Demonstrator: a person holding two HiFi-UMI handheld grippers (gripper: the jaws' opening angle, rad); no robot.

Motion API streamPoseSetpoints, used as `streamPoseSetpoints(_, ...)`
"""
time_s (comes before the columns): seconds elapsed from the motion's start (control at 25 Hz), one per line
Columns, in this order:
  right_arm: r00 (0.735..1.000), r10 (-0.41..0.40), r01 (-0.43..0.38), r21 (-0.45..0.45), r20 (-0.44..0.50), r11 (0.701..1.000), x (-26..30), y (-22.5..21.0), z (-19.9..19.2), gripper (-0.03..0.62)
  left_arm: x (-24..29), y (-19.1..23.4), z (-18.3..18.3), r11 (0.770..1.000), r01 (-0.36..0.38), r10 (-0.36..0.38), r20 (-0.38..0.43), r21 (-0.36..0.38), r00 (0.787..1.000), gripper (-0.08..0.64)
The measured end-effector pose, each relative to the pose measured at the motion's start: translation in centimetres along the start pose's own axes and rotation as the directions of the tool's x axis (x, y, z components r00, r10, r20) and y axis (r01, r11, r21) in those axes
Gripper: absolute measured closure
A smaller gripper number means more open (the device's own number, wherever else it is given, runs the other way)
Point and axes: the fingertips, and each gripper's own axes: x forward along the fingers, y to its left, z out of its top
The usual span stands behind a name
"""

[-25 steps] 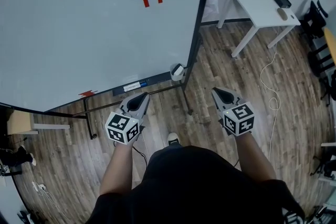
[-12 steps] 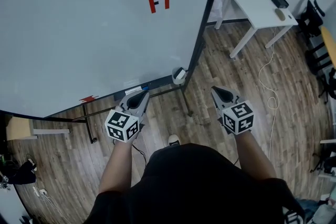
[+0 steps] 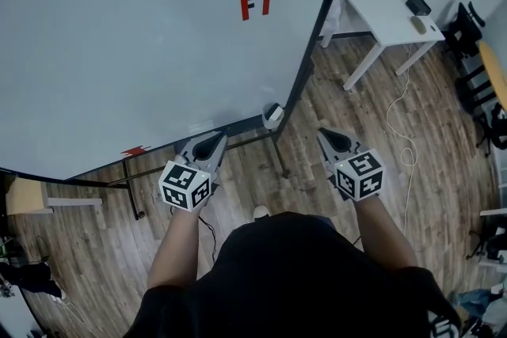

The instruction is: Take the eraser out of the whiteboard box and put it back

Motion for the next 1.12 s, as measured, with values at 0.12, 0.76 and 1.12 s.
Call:
streamPoseSetpoints(0.12, 1.000, -0.005, 0.005, -0.001, -0.001, 1.000, -0.3, 0.0, 0.0, 0.598, -0.2, -0.2, 0.1, 1.000, 0.000, 0.000, 0.006, -0.004, 1.000, 0.538)
streamPoseSetpoints(0.76, 0.999, 0.042, -0.042, 0.008, 0.022, 0.999, 0.5, -4.5, 0.3, 0.598, 3.0, -1.7, 1.0, 0.999, -0.050, 0.051, -0.013, 0.004, 0.999, 0.538)
streamPoseSetpoints(1.12, 0.995, 0.097, -0.097, -0.009, 0.011, 0.995, 2.3, -7.8, 1.0, 0.598, 5.9, -1.5, 1.8, 0.995, -0.104, 0.104, -0.023, -0.007, 0.994, 0.538)
